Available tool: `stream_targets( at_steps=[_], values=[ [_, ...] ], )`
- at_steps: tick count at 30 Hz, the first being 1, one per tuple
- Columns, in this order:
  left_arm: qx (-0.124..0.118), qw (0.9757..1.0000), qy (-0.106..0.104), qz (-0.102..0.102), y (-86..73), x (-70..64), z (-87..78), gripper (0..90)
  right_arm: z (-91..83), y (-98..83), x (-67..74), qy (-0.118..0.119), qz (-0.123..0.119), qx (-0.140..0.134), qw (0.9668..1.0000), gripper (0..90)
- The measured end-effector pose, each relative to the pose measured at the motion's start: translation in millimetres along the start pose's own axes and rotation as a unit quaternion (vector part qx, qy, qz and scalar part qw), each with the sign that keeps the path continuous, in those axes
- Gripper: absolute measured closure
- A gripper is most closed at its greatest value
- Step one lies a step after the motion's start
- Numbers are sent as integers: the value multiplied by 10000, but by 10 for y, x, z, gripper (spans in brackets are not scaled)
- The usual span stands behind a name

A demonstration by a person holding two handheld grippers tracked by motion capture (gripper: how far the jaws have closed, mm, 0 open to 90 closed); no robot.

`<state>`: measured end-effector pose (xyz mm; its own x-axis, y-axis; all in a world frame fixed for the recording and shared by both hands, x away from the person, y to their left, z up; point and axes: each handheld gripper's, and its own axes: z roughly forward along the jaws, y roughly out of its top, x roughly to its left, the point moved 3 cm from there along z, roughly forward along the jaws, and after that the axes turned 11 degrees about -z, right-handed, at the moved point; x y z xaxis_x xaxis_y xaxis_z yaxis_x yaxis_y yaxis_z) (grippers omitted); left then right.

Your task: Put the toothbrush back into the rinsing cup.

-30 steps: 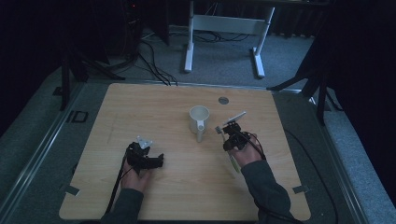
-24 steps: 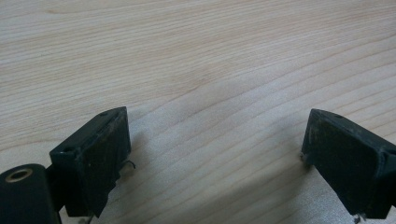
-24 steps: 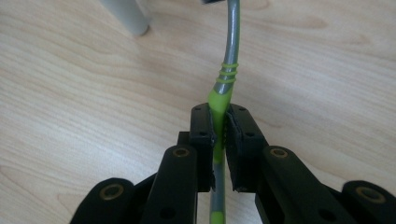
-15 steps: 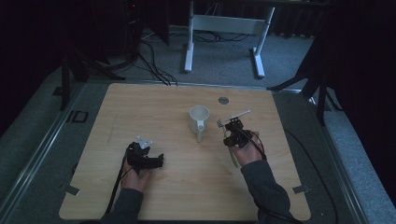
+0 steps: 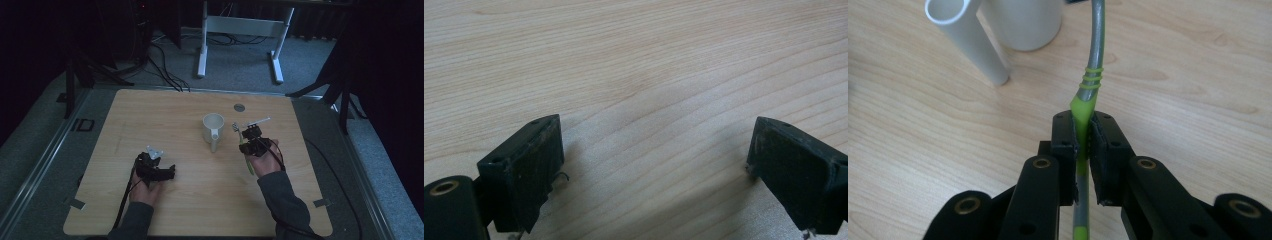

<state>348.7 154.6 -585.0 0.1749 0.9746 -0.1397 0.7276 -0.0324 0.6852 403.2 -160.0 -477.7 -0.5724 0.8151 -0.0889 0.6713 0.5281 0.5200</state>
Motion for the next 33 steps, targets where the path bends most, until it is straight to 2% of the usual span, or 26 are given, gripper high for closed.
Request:
stream_targets(
  at_steps=[10, 15, 19, 33],
  values=[
    [9, 10000, 1, 7, 0, 1, -1, 83, -47, 29, 4, -116, -71, -329, 9994, 816],
    [8, 10000, 0, 7, 0, 1, -1, 84, -68, 47, 8, -131, -33, -472, 9988, 815],
    [1, 10000, 1, -1, 0, 0, 0, 83, -93, 60, 6, -188, -108, -624, 9978, 816],
    [1, 10000, 0, 1, 0, 0, 0, 83, -179, 96, 16, -331, -91, -1080, 9936, 816]
  ],
)
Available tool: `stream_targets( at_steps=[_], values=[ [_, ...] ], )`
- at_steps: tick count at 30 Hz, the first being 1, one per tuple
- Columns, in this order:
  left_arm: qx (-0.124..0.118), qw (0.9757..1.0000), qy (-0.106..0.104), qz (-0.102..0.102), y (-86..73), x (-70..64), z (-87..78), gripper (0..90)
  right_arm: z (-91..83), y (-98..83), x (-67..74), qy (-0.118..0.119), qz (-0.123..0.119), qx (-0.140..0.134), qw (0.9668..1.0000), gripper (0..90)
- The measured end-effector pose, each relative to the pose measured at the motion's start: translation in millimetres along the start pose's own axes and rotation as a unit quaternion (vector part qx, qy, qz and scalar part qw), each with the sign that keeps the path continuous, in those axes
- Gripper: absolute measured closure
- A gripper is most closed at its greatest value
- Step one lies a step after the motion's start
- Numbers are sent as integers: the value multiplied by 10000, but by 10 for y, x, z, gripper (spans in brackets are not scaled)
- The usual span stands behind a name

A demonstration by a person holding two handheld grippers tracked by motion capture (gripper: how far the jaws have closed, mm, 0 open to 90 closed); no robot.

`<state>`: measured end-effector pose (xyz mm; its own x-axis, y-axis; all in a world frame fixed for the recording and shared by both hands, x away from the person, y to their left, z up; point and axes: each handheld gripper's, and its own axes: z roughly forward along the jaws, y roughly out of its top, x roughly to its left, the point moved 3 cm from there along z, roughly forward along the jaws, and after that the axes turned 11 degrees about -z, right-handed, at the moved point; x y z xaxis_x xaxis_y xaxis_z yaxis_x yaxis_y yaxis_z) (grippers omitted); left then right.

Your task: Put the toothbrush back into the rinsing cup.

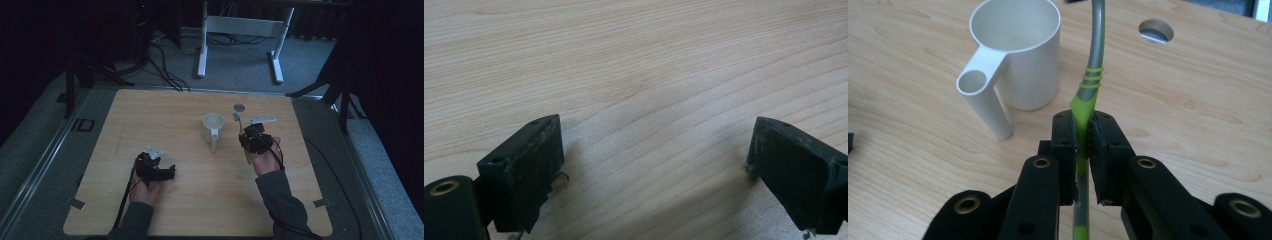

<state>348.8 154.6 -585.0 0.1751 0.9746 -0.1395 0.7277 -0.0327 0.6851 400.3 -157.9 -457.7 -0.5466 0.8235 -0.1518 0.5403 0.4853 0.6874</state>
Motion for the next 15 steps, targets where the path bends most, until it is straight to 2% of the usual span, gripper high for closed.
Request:
stream_targets(
  at_steps=[15],
  values=[
    [1, 10000, -1, 1, 0, 0, 0, 83, -29, 37, 16, -31, -6, -318, 9995, 814]
  ],
)
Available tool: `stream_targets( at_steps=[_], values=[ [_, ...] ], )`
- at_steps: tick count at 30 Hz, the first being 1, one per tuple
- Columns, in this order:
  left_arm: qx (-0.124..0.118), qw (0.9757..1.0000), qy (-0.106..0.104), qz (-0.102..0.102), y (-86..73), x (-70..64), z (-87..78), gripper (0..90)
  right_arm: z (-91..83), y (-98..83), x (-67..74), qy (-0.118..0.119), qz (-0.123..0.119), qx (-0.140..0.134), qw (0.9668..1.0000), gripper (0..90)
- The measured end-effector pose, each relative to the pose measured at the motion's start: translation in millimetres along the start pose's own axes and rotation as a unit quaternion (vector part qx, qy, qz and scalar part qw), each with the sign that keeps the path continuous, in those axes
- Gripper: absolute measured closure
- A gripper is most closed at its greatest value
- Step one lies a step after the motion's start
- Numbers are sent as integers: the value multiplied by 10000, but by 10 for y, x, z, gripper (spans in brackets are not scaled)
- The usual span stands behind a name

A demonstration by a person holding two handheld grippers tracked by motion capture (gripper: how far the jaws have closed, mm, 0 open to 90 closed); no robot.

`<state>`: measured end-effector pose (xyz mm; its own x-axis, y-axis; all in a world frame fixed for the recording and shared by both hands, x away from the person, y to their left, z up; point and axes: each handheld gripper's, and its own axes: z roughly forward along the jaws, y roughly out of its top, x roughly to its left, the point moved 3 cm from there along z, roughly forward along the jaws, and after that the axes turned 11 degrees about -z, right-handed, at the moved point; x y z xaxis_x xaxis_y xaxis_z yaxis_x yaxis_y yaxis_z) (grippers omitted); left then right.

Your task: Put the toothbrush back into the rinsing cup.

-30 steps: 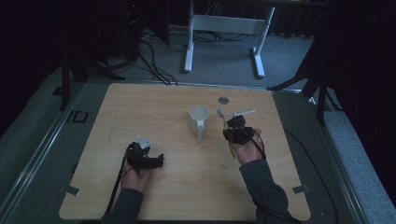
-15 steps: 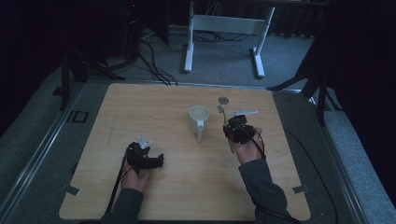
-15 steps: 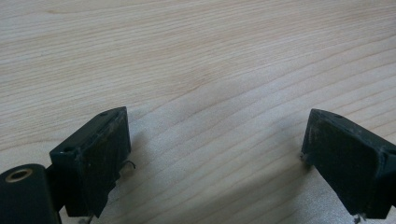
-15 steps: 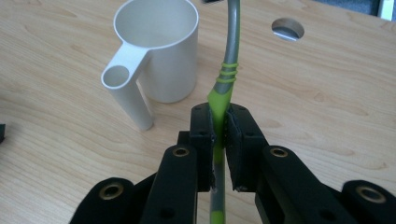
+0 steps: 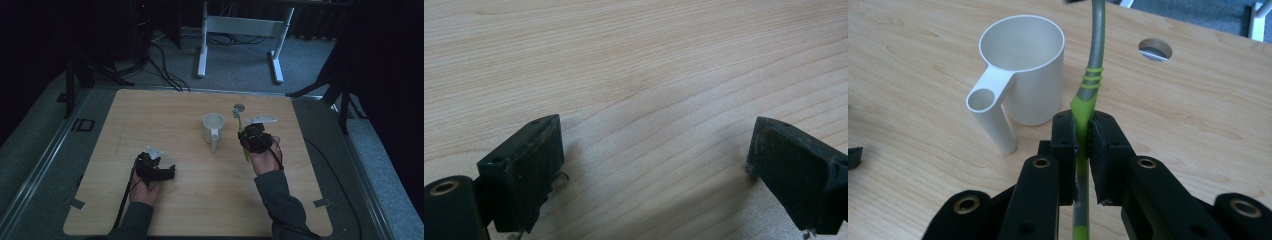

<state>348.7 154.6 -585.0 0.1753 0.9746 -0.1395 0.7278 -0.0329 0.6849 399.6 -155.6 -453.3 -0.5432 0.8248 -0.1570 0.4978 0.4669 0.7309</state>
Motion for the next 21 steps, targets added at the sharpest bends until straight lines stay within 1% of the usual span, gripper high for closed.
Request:
stream_targets(
  at_steps=[9, 15, 21],
  values=[
    [0, 10000, -2, -5, 0, -1, 0, 83, -28, 35, 0, -46, -9, -222, 9997, 814],
    [3, 10000, 1, -3, 0, 0, -1, 84, -31, 51, 11, -36, -16, -297, 9996, 814],
    [2, 10000, -1, -2, 0, 0, 0, 83, -49, 71, 4, -10, 30, -467, 9989, 813]
  ],
)
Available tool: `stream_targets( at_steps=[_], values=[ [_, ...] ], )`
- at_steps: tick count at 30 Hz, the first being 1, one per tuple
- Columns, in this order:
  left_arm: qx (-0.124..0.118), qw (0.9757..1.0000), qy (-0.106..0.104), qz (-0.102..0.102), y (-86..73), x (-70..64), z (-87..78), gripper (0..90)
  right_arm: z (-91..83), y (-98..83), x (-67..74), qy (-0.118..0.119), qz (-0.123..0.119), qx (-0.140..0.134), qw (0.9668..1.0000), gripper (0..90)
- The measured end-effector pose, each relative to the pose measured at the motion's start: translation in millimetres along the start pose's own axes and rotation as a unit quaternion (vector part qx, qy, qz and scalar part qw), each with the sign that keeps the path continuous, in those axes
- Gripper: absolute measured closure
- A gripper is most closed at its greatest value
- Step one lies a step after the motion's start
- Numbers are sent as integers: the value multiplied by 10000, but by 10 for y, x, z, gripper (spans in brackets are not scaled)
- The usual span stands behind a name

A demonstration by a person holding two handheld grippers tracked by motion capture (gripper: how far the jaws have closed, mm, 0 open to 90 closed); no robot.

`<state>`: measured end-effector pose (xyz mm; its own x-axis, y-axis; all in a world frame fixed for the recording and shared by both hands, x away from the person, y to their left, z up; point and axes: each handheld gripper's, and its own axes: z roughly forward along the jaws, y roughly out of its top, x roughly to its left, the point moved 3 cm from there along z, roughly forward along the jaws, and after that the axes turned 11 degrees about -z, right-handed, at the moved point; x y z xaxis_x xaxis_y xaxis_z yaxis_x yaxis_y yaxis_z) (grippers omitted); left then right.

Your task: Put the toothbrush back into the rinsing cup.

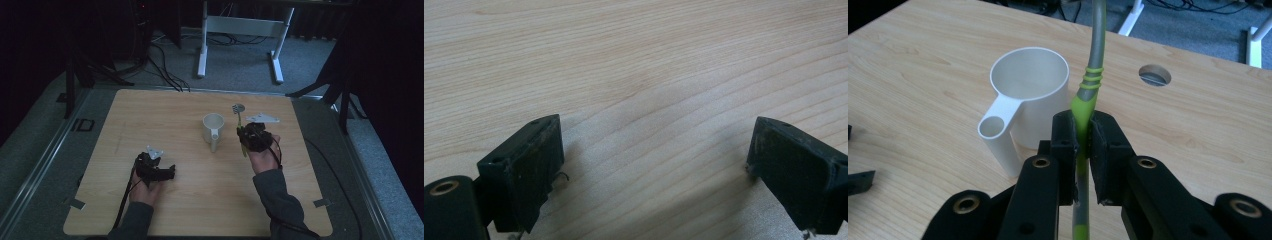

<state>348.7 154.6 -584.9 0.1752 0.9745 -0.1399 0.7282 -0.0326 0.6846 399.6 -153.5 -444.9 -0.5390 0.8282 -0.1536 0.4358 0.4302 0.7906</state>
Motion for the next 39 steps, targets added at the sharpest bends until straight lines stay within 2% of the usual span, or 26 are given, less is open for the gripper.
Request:
stream_targets(
  at_steps=[8, 15, 24, 39],
  values=[
    [-1, 10000, 2, -2, 0, 0, 0, 83, 19, 8, 12, 82, 26, -60, 9999, 813],
    [0, 10000, 1, 0, 0, 0, 0, 83, 17, 7, 28, 173, 58, -289, 9994, 813],
    [-4, 10000, -1, -6, 0, -1, 1, 83, -7, 48, 78, 175, 8, -516, 9985, 813],
    [-4, 10000, 1, 1, 0, 0, 1, 84, -12, 91, 99, 157, 17, -714, 9973, 813]
  ],
)
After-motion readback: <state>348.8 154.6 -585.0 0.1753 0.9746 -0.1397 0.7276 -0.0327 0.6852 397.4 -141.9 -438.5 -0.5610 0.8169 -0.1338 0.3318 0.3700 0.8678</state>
